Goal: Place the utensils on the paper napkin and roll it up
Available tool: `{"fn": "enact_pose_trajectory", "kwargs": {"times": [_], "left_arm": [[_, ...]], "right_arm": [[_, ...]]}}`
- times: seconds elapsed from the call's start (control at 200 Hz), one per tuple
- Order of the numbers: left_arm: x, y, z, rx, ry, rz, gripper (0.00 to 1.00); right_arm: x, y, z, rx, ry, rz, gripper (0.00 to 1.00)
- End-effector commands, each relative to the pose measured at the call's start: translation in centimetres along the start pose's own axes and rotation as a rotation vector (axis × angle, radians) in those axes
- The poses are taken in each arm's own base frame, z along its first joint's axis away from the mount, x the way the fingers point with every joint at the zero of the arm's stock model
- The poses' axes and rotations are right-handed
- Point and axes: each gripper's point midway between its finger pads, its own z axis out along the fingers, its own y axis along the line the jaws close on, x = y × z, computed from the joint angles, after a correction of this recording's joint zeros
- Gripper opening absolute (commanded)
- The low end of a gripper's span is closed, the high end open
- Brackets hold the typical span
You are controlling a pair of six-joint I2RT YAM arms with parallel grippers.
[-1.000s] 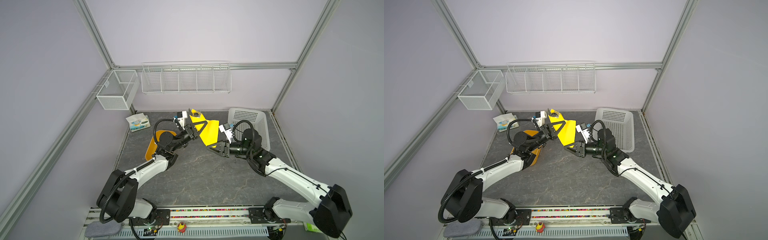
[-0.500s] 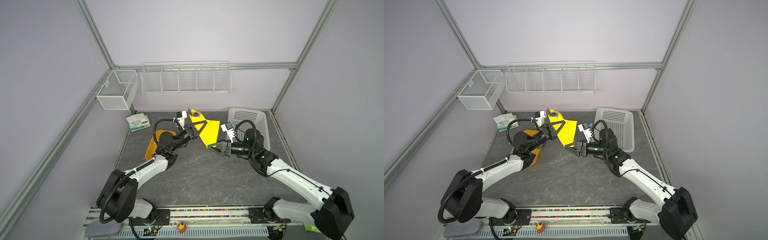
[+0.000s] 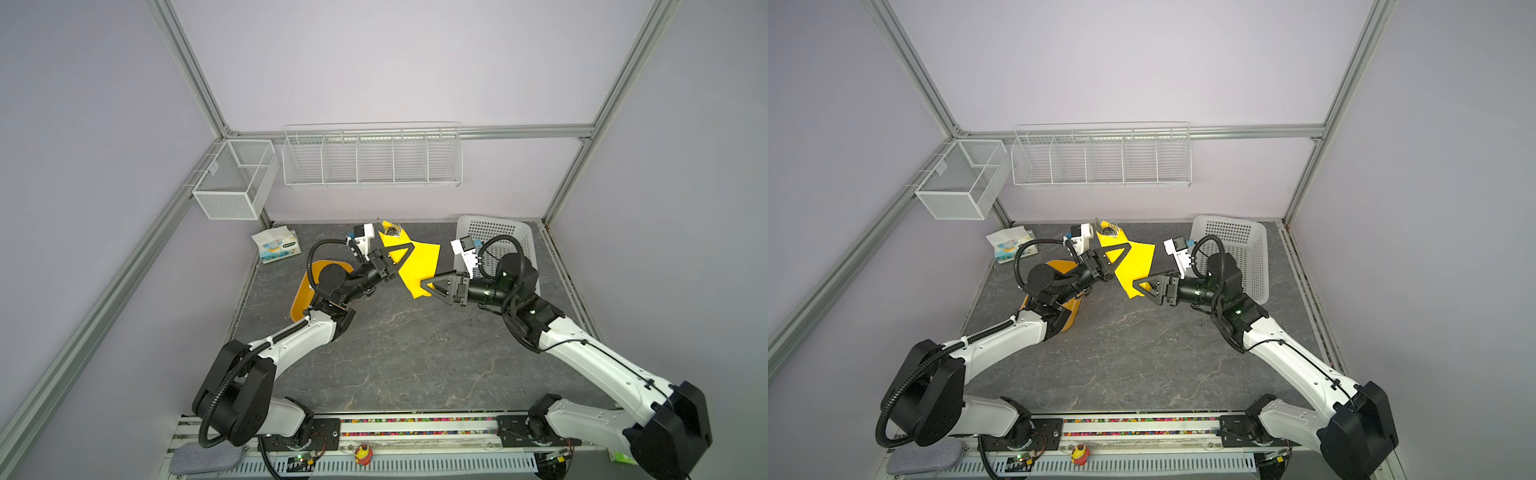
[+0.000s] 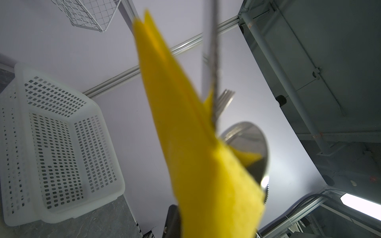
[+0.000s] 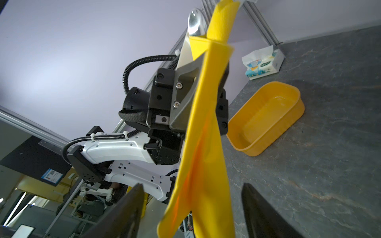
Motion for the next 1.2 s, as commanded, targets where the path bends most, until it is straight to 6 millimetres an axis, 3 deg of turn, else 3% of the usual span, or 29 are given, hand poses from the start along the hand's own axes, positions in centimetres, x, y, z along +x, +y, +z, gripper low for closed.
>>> {"fn": "enact_pose_trajectory", "kwargs": {"times": [0.0,0.235,0.48,0.61,0.67,0.785,0.815,0.995,1.085,1.2], "left_arm": [[-0.5,-2.4,-0.3,0.065,-0.018,0.029,0.00],[-0.6,-2.3,-0.2,0.063,-0.022,0.028,0.00],[-0.6,-2.2,-0.2,0.065,-0.022,0.022,0.00],[-0.7,-2.2,-0.3,0.063,-0.028,0.027,0.00],[-0.6,-2.1,-0.2,0.057,-0.027,0.028,0.00],[-0.6,-1.3,-0.4,0.032,-0.030,0.028,0.00],[-0.5,-1.1,-0.4,0.022,-0.031,0.028,0.00],[-0.2,0.3,-0.7,-0.051,-0.024,0.042,0.00],[-0.1,0.8,-0.8,-0.087,-0.021,0.057,0.00],[0.0,1.1,-0.8,-0.108,-0.011,0.064,0.00]], "right_arm": [[-1.5,0.5,0.1,-0.035,-0.045,-0.004,0.51],[-0.4,-0.6,-0.2,-0.050,-0.032,0.032,0.25],[-0.2,-0.5,-0.4,-0.061,-0.022,0.035,0.20],[-0.7,-0.9,-0.9,-0.027,-0.047,0.048,0.32],[-0.9,-1.2,-1.3,0.020,-0.066,0.051,0.43],[-0.9,-2.1,-2.8,0.158,-0.082,0.017,0.47],[-1.8,-1.4,-3.3,0.188,-0.097,-0.013,0.51],[-3.0,0.4,-5.6,0.292,-0.114,-0.144,0.59],[-3.2,2.2,-5.5,0.266,-0.094,-0.200,0.59],[-2.6,3.1,-3.9,0.267,-0.020,-0.247,0.59]]}}
